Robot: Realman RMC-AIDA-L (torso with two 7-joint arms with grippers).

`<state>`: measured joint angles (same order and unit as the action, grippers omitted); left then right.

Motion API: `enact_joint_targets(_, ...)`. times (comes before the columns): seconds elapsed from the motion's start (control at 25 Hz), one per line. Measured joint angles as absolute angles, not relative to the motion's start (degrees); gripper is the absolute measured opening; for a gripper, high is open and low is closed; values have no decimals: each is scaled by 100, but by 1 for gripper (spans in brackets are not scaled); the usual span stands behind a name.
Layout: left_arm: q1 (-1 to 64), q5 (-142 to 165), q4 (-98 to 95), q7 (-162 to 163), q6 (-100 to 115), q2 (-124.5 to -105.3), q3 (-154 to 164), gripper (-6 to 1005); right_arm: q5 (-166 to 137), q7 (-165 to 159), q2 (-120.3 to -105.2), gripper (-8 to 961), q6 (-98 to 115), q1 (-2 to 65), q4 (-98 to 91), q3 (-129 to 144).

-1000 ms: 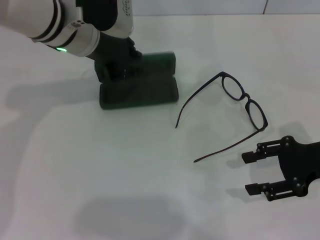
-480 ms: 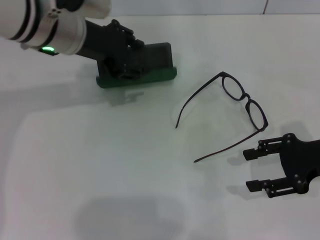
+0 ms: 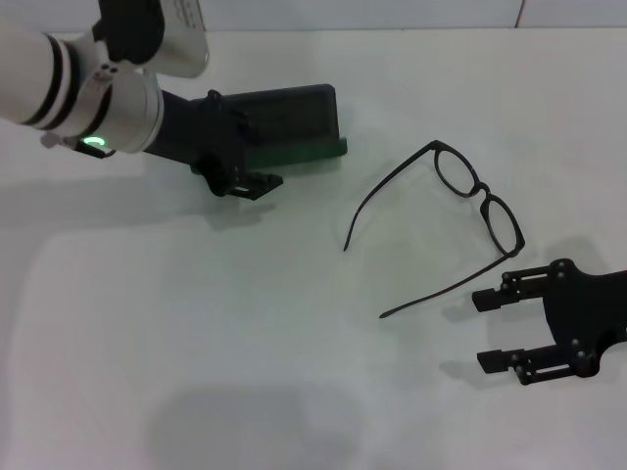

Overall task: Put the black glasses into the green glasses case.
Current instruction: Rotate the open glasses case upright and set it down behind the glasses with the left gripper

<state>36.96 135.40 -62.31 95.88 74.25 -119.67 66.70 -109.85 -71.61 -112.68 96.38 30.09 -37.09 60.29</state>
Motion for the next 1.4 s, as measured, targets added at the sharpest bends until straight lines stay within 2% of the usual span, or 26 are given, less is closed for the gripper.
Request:
enact_joint_targets(0.36,3724,13689,-5673,9419,6762,-11972,6715,592,-10999,-7163,-11294,591,9635,2985,-3709,6037)
enact_joint_targets(0.92,3686,13648,-5627,9346,6857,-11972,6742,593,-11004,-7163,-11294,584,9622,2970,-3709,6038)
enact_joint_targets(1.4,3284,13084,-5438,8753,6946,-11979,6813,594,-11004,-7167,-11317,578,9592,2980,-3709,6038)
